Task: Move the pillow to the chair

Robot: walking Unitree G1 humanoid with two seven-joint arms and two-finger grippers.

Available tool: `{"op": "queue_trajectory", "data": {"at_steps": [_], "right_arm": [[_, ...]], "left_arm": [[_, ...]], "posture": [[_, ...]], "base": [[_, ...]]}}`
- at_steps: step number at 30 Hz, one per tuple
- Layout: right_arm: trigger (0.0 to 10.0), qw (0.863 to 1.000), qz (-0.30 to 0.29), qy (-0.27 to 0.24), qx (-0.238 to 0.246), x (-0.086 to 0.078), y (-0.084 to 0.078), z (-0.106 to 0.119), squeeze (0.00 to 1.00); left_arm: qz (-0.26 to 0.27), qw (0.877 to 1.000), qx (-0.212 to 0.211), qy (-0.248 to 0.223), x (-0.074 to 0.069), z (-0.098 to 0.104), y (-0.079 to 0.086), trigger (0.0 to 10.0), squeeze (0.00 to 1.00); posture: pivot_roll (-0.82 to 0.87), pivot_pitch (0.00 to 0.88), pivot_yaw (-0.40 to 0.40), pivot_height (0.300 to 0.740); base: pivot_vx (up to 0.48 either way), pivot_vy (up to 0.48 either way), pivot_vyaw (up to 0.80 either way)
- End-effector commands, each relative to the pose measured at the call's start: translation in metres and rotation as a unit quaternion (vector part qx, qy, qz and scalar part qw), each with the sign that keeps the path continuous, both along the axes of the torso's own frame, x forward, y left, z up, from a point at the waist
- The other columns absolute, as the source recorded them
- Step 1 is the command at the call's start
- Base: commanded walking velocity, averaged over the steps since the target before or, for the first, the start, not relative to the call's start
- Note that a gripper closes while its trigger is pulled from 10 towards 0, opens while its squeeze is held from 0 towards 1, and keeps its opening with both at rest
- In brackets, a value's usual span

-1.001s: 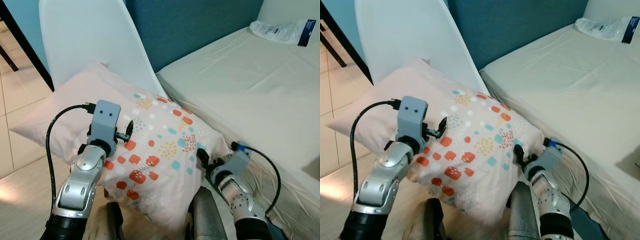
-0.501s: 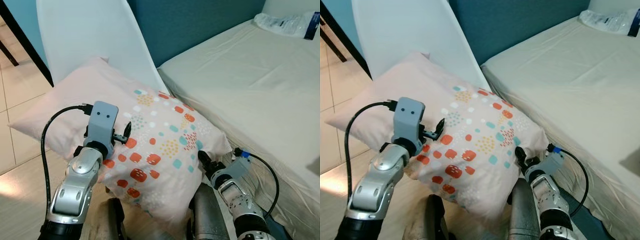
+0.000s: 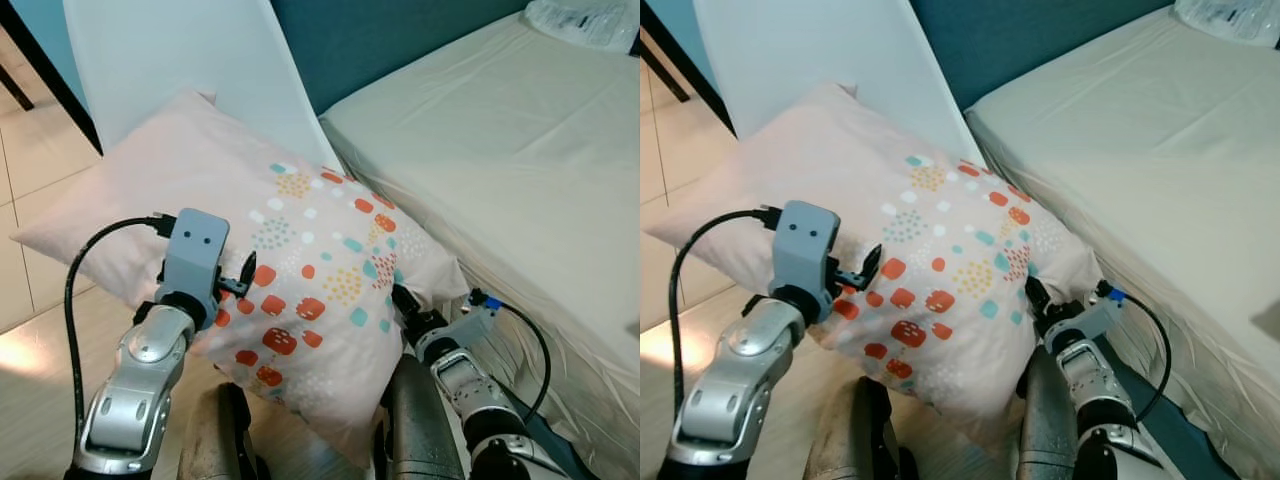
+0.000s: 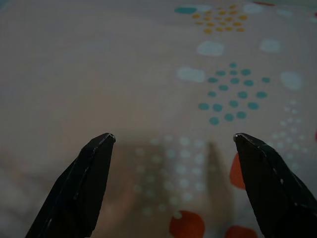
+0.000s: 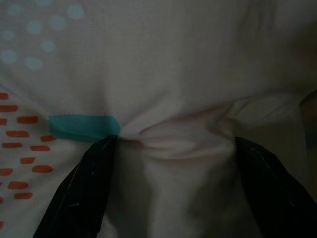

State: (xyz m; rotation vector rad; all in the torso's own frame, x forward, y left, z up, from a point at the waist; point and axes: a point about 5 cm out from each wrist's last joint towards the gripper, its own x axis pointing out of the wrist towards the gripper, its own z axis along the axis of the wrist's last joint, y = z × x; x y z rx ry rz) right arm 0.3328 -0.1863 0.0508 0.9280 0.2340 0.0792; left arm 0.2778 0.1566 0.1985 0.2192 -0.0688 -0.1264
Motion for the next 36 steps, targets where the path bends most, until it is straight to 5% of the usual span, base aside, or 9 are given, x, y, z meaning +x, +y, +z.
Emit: {"op": "queue_trajectory", "data": {"at_steps": [1, 9, 10, 27, 36], "right_arm": [[10.0, 1.000, 0.020, 0.024, 0.002, -0.006, 0.009, -0.012, 0.00], [10.0, 0.999, 0.035, 0.007, 0.002, 0.002, 0.015, -0.003, 0.00], [0.0, 0.999, 0.034, 0.003, 0.000, 0.005, 0.015, 0.000, 0.00], [0.0, 0.998, 0.042, -0.054, -0.010, 0.028, 0.019, 0.035, 0.00], [0.0, 0.986, 0.070, -0.144, -0.037, 0.050, 0.029, 0.081, 0.00]], "left_arm": [[0.007, 1.000, 0.006, 0.012, -0.005, -0.003, 0.006, 10.0, 0.00], [0.011, 1.000, 0.004, 0.018, -0.012, 0.000, 0.006, 10.0, 0.00], [0.011, 1.000, 0.004, 0.019, -0.013, -0.001, 0.007, 10.0, 0.00], [0.019, 1.000, -0.002, 0.021, -0.014, 0.003, 0.005, 10.0, 0.00], [0.021, 1.000, -0.005, 0.020, -0.013, 0.004, 0.004, 10.0, 0.00]], "posture": [[0.07, 0.428, 0.081, 0.571], [0.09, 0.469, 0.080, 0.571], [0.09, 0.472, 0.079, 0.571], [0.08, 0.472, 0.067, 0.571], [0.07, 0.466, 0.064, 0.571]], "base": [[0.000, 0.000, 0.00], [0.000, 0.000, 0.00], [0.000, 0.000, 0.00], [0.000, 0.000, 0.00], [0.000, 0.000, 0.00]]}}
